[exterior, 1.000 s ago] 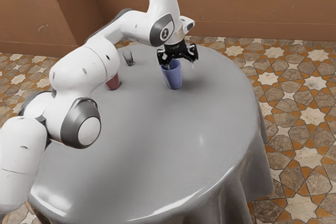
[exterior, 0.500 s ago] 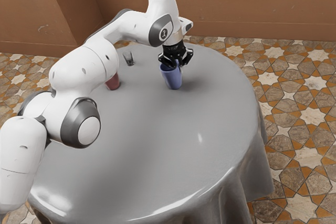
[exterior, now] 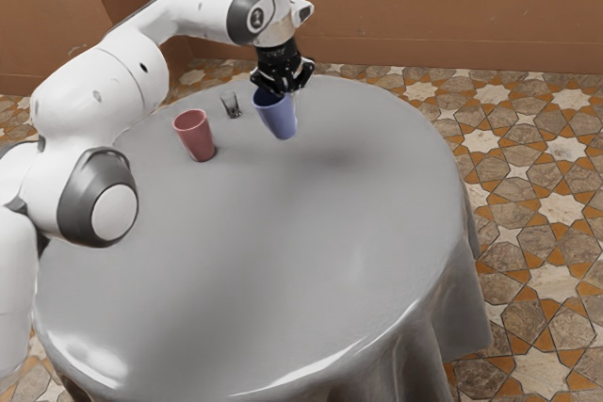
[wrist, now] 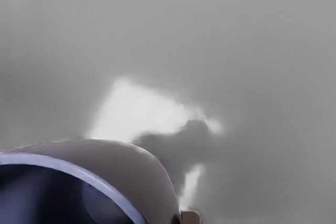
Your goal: Place the right cup onto the left cup
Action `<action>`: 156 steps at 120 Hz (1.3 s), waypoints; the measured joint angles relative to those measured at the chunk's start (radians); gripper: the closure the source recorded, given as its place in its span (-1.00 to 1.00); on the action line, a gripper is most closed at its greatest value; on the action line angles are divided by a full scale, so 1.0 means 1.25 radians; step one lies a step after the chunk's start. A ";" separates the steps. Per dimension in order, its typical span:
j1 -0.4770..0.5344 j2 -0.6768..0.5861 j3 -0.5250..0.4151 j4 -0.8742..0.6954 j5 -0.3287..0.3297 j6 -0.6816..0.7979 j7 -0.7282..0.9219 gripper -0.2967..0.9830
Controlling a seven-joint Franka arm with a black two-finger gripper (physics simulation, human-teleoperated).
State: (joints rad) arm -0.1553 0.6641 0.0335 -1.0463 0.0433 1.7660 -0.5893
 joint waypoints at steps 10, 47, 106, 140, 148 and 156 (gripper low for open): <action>0.048 -0.069 -0.002 -0.065 0.004 -0.014 0.000 0.68; 0.159 0.067 -0.013 0.143 0.033 -0.074 0.001 0.69; 0.197 0.122 -0.010 0.243 0.063 -0.129 0.018 0.69; 0.207 0.132 -0.010 0.241 0.063 -0.129 0.023 0.69; 0.208 0.133 -0.008 0.241 0.063 -0.129 0.024 0.69; 0.212 0.134 -0.007 0.241 0.062 -0.128 0.025 0.69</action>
State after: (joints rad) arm 0.1097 0.8312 0.0245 -0.7455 0.1214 1.6058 -0.5583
